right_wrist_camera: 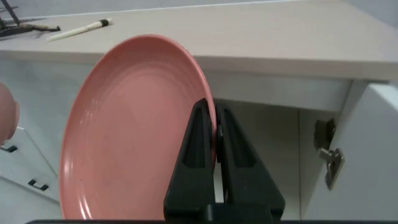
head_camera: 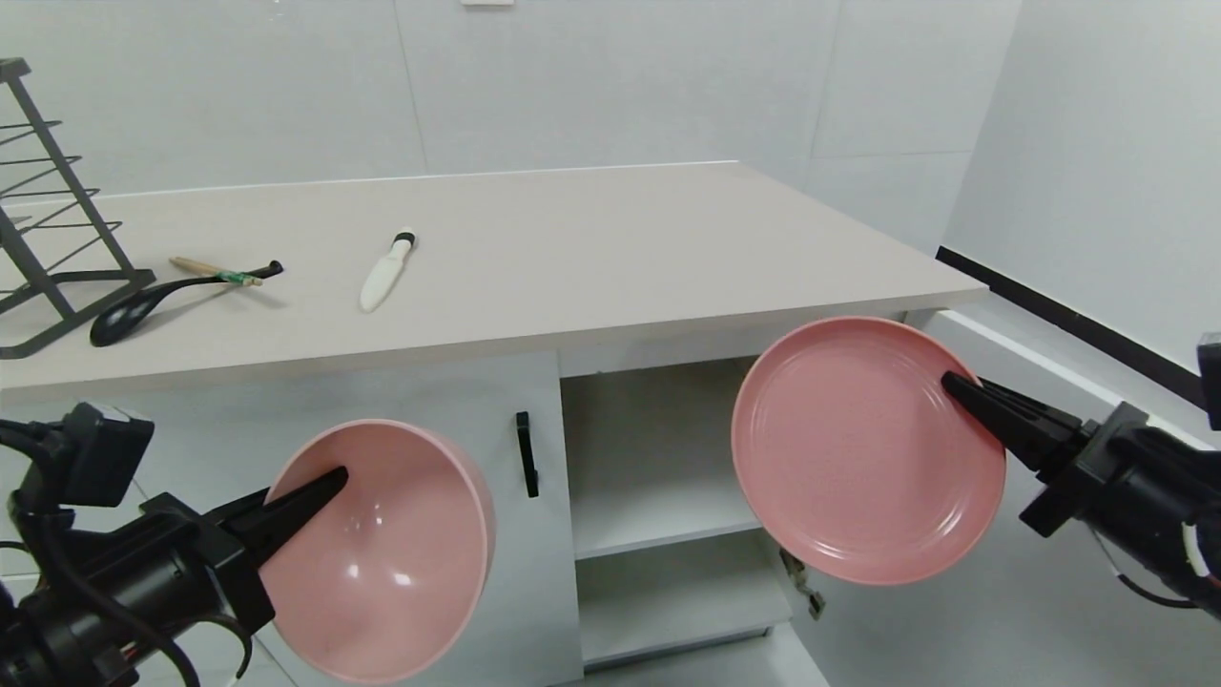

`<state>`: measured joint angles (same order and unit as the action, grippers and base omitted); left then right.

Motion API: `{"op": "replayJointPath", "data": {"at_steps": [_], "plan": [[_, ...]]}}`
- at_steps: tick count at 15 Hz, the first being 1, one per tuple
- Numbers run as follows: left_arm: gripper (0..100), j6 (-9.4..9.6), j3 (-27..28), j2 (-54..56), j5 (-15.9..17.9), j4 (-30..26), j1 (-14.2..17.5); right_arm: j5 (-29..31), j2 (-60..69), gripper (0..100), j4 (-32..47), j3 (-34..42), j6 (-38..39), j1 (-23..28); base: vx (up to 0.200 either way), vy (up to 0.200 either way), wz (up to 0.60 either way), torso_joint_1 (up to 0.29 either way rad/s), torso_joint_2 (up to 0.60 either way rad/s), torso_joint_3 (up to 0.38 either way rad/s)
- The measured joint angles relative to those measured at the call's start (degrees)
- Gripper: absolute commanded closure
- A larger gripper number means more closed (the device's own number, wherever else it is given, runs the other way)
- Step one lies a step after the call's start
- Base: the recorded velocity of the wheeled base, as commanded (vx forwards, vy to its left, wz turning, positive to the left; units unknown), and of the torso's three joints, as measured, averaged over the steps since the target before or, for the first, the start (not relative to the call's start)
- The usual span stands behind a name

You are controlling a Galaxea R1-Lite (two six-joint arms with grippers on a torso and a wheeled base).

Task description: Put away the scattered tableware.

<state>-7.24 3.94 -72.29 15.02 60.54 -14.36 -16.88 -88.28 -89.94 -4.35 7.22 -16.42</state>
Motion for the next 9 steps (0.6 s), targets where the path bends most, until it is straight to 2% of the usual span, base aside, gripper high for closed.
{"op": "replayJointPath", "data": {"at_steps": [3,6,9], "plan": [[100,-0.01,-0.11,0.02,0.02,0.00,-0.02,0.02,-0.96,100,-0.07,0.61,0.00,-0.78,0.000,0.000,0.00,-0.170,0.28,0.116],[100,0.00,-0.17,-0.04,-0.02,-0.13,-0.16,0.05,-2.36,100,0.11,1.57,0.00,-1.66,0.000,0.000,0.00,-0.030,0.22,0.040],[100,-0.01,-0.17,-0.11,0.00,-0.27,-0.13,0.09,-3.91,100,0.00,2.27,0.00,-1.82,0.000,0.000,0.00,-0.004,0.03,0.015]]}}
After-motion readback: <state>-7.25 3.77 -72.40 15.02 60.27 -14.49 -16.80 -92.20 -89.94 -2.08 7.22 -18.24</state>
